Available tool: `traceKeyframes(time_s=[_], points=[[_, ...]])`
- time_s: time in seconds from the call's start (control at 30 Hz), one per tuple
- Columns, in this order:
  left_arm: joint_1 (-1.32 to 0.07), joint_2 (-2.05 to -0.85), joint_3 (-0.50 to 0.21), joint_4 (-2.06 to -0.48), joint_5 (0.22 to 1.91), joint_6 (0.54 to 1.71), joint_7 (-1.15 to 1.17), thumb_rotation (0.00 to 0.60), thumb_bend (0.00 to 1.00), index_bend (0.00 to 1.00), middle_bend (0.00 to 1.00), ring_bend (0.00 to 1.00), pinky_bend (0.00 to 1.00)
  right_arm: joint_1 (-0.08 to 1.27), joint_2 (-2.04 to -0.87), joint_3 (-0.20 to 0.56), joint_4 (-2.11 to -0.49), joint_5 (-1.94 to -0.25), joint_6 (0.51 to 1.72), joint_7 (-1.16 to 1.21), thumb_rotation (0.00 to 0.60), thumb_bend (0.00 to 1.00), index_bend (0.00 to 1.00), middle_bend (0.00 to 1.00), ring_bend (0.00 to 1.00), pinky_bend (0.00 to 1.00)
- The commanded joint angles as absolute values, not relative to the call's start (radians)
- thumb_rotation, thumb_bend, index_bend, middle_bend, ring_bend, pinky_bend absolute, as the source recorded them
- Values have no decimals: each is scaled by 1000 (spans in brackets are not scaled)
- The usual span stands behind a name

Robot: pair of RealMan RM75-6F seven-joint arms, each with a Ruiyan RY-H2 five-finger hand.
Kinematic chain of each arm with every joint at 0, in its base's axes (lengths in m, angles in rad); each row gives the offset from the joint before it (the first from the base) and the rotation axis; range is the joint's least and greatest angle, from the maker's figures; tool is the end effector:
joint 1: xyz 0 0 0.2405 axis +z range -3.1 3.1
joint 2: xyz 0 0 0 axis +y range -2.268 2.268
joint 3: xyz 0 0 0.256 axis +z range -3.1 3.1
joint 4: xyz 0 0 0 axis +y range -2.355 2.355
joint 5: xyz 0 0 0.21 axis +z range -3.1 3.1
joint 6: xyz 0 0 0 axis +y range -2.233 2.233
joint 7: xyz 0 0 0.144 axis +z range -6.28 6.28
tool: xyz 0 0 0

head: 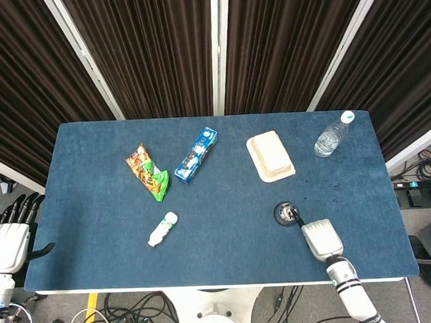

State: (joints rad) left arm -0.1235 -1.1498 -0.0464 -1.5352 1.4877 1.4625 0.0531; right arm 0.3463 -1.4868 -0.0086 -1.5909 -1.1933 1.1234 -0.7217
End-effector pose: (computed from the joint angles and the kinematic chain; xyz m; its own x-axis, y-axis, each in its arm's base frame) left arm -0.3195 0.1938 0.1542 0.4833 0.0064 0.8754 0.8752 -0.0268 -0.4830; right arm -0.2611 -0.2200 -0.0077 0.6915 -0.3366 0.6391 -0.7202 -0.2535 0.6458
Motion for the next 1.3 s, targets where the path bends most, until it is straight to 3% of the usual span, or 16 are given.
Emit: traceKeyframes(time_s=[0.03, 0.33, 0.5, 0.77, 0.83, 0.87, 0.93, 1.0, 1.03, 1.07, 1.13, 1.3], points=[[-121, -1149, -47, -1533, 1486, 1466, 49, 600, 20, 66, 49, 0, 158, 354, -1492, -9, -1590, -1166, 1106, -737, 600, 1000, 0, 979, 917, 843], [-121, -1147, -48, -1539, 1496, 1475, 51, 600, 20, 66, 49, 0, 158, 334, -1434, 3, -1665, -1292, 1224, -649, 600, 1000, 0, 979, 917, 843], [-121, -1144, -47, -1551, 1494, 1472, 62, 600, 20, 66, 49, 0, 158, 293, -1379, 17, -1670, -1418, 1368, -566, 600, 1000, 0, 979, 917, 843], [-120, -1144, -43, -1581, 1509, 1482, 87, 600, 20, 66, 49, 0, 158, 142, -1197, -17, -1672, -1505, 1601, -435, 600, 1000, 35, 977, 913, 843], [-120, -1145, -40, -1593, 1516, 1483, 100, 600, 20, 66, 49, 0, 158, 110, -1164, -34, -1653, -1522, 1633, -383, 600, 994, 37, 914, 847, 819], [-121, -1145, -38, -1602, 1520, 1483, 109, 600, 20, 66, 49, 0, 158, 92, -1144, -47, -1638, -1530, 1642, -345, 600, 955, 37, 835, 768, 769], [-122, -1145, -35, -1615, 1525, 1481, 123, 600, 20, 66, 49, 0, 158, 71, -1116, -57, -1624, -1516, 1642, -311, 600, 762, 28, 566, 507, 553], [-125, -1143, -34, -1628, 1529, 1479, 135, 600, 20, 66, 49, 0, 158, 56, -1081, -56, -1640, -1456, 1607, -310, 600, 411, 5, 178, 129, 179], [-126, -1142, -34, -1632, 1529, 1477, 138, 600, 20, 66, 49, 0, 158, 56, -1072, -46, -1645, -1439, 1600, -295, 600, 280, 0, 77, 39, 76], [-127, -1141, -34, -1636, 1530, 1476, 140, 600, 20, 66, 49, 0, 158, 55, -1066, -32, -1642, -1431, 1599, -247, 600, 180, 0, 15, 0, 14], [-127, -1139, -35, -1640, 1530, 1477, 140, 600, 20, 66, 49, 0, 158, 53, -1064, -13, -1615, -1436, 1609, -166, 600, 41, 0, 0, 0, 0], [-126, -1137, -35, -1643, 1530, 1479, 144, 600, 20, 66, 49, 0, 158, 45, -1063, 11, -1585, -1418, 1596, -102, 600, 0, 0, 0, 0, 0]])
